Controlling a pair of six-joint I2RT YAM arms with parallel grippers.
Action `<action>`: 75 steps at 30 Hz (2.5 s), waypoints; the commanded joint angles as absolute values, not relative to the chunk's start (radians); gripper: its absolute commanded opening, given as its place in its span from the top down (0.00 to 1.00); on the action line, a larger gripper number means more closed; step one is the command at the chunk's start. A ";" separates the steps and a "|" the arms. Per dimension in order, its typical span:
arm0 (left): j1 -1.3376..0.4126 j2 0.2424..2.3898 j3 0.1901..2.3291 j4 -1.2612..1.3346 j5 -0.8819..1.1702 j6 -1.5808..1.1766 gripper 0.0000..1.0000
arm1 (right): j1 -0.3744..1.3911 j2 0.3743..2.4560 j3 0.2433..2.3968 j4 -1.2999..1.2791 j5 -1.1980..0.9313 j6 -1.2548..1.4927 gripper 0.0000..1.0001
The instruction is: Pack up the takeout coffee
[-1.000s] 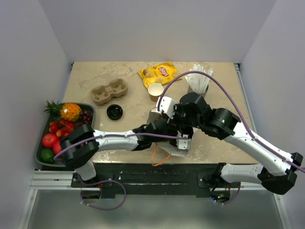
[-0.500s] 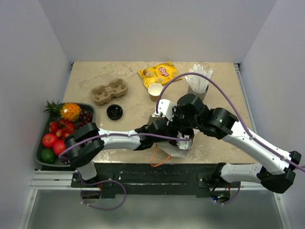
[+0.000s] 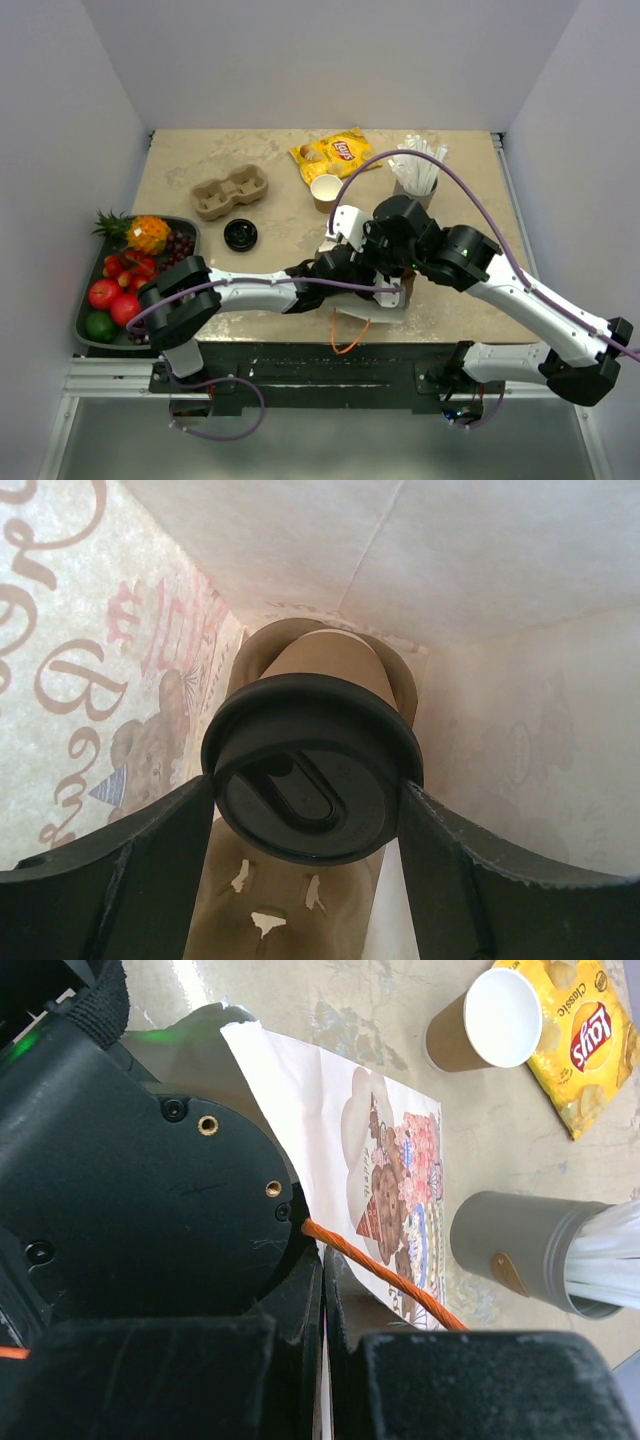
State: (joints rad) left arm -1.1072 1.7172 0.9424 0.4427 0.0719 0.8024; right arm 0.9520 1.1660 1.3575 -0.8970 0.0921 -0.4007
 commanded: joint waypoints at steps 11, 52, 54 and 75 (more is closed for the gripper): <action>-1.098 1.631 1.065 0.325 0.098 0.825 1.00 | 0.931 1.173 1.365 -0.830 0.086 -0.344 1.00; -1.126 1.876 1.345 -0.078 -0.084 1.265 1.00 | 0.930 1.178 1.365 -0.842 -0.024 -0.310 1.00; -1.127 1.888 1.358 -0.080 -0.081 1.270 1.00 | 0.930 1.178 1.370 -0.844 -0.035 -0.305 1.00; -1.120 1.669 1.345 -0.411 -0.051 1.529 1.00 | 0.761 1.305 1.617 -0.922 -0.474 -0.022 1.00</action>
